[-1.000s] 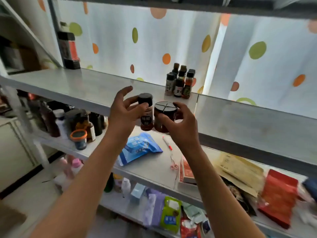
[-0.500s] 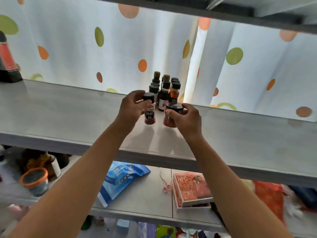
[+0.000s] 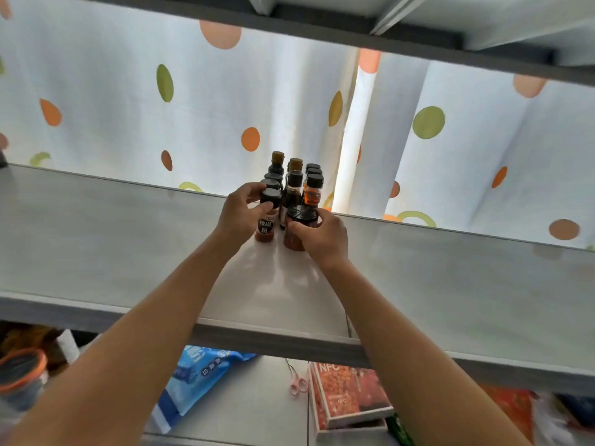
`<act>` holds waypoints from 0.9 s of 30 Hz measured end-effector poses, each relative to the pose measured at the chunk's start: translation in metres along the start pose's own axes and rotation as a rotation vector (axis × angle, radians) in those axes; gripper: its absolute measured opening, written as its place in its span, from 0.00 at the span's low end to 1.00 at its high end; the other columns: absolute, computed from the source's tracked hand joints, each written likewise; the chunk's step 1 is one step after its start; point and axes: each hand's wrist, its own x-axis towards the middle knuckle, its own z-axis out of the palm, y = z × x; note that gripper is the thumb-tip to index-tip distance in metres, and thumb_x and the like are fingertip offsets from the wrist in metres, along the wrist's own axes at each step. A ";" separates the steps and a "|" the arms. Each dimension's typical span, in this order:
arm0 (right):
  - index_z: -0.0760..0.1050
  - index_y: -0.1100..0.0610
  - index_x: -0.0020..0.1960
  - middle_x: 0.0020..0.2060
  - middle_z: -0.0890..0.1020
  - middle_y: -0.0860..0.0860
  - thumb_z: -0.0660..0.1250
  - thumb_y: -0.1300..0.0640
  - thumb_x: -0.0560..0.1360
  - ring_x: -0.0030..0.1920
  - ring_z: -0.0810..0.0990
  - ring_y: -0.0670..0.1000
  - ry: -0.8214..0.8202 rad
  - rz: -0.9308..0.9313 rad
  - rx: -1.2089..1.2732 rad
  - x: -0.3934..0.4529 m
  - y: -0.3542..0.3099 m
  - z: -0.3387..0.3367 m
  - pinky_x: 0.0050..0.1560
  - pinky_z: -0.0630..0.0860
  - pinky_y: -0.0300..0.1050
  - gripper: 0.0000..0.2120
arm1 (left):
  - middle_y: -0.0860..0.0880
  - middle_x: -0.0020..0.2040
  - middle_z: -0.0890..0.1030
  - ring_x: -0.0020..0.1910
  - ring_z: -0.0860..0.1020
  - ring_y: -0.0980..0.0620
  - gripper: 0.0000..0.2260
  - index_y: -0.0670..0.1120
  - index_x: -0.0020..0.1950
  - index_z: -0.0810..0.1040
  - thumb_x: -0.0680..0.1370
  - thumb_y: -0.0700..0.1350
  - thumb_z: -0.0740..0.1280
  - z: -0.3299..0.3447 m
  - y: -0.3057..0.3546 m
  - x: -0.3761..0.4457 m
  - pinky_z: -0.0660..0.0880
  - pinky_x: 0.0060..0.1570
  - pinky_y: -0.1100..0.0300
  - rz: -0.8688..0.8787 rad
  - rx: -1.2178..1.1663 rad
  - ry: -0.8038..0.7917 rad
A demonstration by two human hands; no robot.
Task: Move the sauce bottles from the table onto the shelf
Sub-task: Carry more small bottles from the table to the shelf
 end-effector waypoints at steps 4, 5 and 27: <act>0.80 0.48 0.54 0.43 0.83 0.47 0.75 0.42 0.68 0.45 0.80 0.49 0.037 -0.029 -0.001 0.000 0.011 0.009 0.46 0.78 0.46 0.17 | 0.52 0.53 0.80 0.52 0.78 0.55 0.16 0.42 0.64 0.76 0.76 0.36 0.69 0.007 -0.008 0.001 0.76 0.54 0.64 0.071 0.047 0.049; 0.80 0.48 0.54 0.44 0.83 0.47 0.75 0.41 0.68 0.46 0.80 0.50 0.046 -0.023 -0.004 0.001 0.013 0.011 0.46 0.77 0.45 0.18 | 0.52 0.54 0.79 0.52 0.78 0.55 0.16 0.42 0.64 0.75 0.77 0.37 0.69 0.008 -0.010 0.002 0.75 0.52 0.68 0.084 0.068 0.059; 0.64 0.59 0.72 0.67 0.72 0.54 0.77 0.47 0.71 0.67 0.72 0.53 -0.016 0.039 -0.199 -0.005 0.015 0.002 0.65 0.70 0.45 0.37 | 0.44 0.74 0.67 0.73 0.64 0.48 0.28 0.41 0.75 0.62 0.77 0.39 0.67 0.010 -0.019 -0.006 0.63 0.68 0.59 0.345 0.426 0.045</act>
